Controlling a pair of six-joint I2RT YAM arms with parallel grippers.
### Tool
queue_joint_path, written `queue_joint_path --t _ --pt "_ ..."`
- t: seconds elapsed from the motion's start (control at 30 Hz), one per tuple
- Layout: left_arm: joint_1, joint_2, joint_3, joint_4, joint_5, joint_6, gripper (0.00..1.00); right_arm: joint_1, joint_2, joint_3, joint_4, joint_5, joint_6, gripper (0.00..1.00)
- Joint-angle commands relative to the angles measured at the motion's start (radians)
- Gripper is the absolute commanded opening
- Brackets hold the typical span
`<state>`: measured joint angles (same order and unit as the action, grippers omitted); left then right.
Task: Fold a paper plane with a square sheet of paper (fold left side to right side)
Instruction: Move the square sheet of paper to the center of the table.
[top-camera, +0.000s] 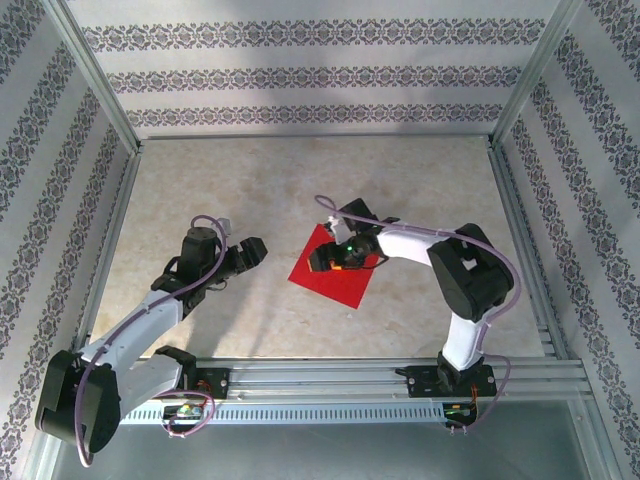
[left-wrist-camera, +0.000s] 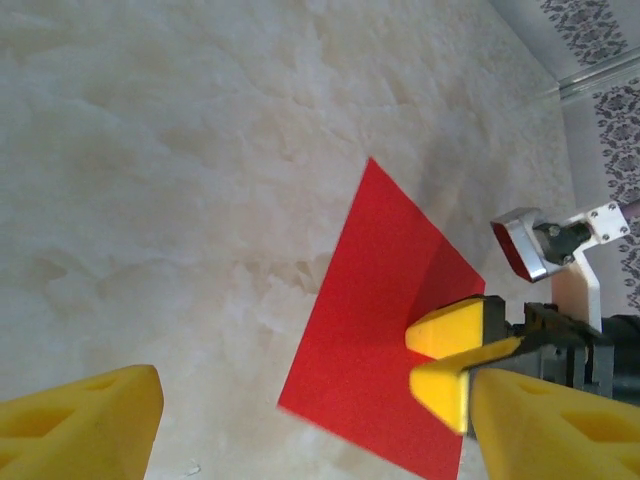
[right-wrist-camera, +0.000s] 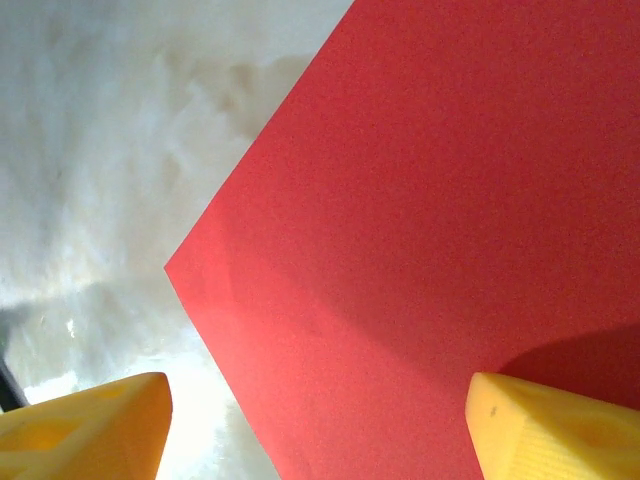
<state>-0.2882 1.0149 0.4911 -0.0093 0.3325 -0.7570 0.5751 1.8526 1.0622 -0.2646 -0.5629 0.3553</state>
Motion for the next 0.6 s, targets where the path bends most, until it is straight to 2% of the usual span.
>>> queue_joint_path --t 0.0,0.27,0.47,0.57 --pt "-0.01 -0.022 0.035 -0.07 -0.043 0.028 0.81 0.056 0.061 0.063 -0.136 -0.041 -0.124 0.79" --pt "-0.011 -0.019 0.052 -0.101 -0.054 0.036 0.81 0.122 0.091 0.195 -0.286 -0.033 -0.286 0.8" --pt "-0.01 -0.009 0.081 -0.146 -0.047 0.053 0.8 0.118 0.029 0.237 -0.303 0.004 -0.28 0.81" --pt "-0.011 0.001 0.079 -0.139 -0.019 0.044 0.75 0.095 -0.033 0.22 -0.301 0.068 -0.245 0.83"
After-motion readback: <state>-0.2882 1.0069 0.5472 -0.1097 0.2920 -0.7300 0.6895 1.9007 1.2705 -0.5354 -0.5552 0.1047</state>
